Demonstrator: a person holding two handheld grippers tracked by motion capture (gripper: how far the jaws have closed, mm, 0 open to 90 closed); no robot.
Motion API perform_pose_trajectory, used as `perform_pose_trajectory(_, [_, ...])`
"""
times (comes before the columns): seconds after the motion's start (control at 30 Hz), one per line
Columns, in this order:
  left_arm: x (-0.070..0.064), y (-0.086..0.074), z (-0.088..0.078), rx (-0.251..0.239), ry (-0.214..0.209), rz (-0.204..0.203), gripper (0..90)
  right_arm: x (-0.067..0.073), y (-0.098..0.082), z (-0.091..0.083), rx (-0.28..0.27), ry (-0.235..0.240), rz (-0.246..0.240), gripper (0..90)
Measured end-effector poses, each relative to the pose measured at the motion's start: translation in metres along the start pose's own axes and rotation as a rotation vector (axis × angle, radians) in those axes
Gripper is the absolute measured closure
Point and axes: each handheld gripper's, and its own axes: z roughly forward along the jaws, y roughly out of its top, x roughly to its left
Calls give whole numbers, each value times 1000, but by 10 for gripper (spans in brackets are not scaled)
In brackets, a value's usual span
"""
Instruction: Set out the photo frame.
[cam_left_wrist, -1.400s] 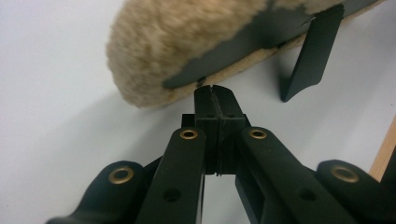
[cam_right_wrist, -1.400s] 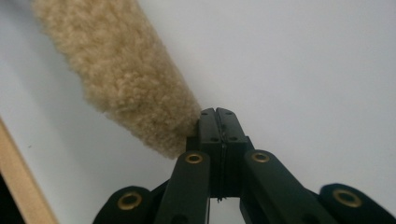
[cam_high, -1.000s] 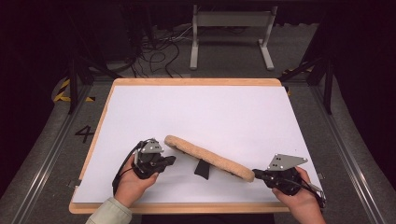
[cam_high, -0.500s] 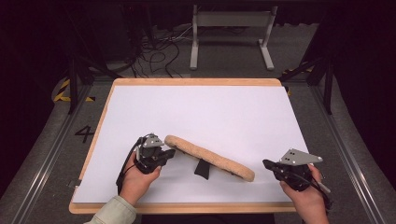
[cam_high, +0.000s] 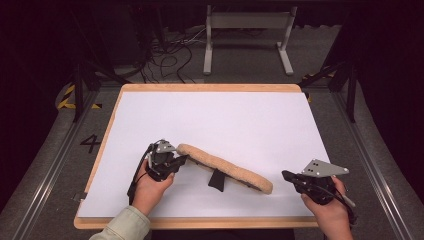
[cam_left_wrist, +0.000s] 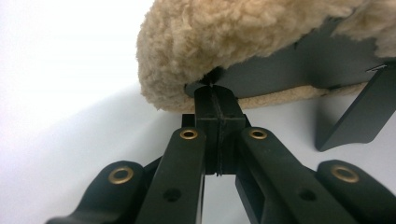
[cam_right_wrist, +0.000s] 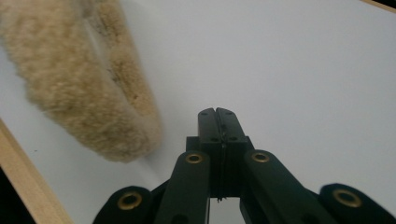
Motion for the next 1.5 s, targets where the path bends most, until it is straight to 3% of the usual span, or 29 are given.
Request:
perform_pose_trajectory(0.1, [0, 1, 0, -3, 4, -4, 900, 7, 2, 5, 11, 21, -26, 900])
perform_pose_trajectory(0.4, [1, 5, 4, -3, 7, -10, 900, 10, 2, 5, 14, 38, -29, 900])
perform_pose_trajectory(0.73, [1, 5, 5, 0, 8, -2, 900, 19, 6, 14, 31, 78, -70, 900])
perform_pose_trajectory(0.97, [6, 13, 12, 1, 4, -30, 900, 25, 5, 14, 40, 105, -77, 900])
perform_pose_trajectory(1.5, [8, 36, 37, -25, -9, -93, 896, 55, 9, 21, 57, 201, -144, 900])
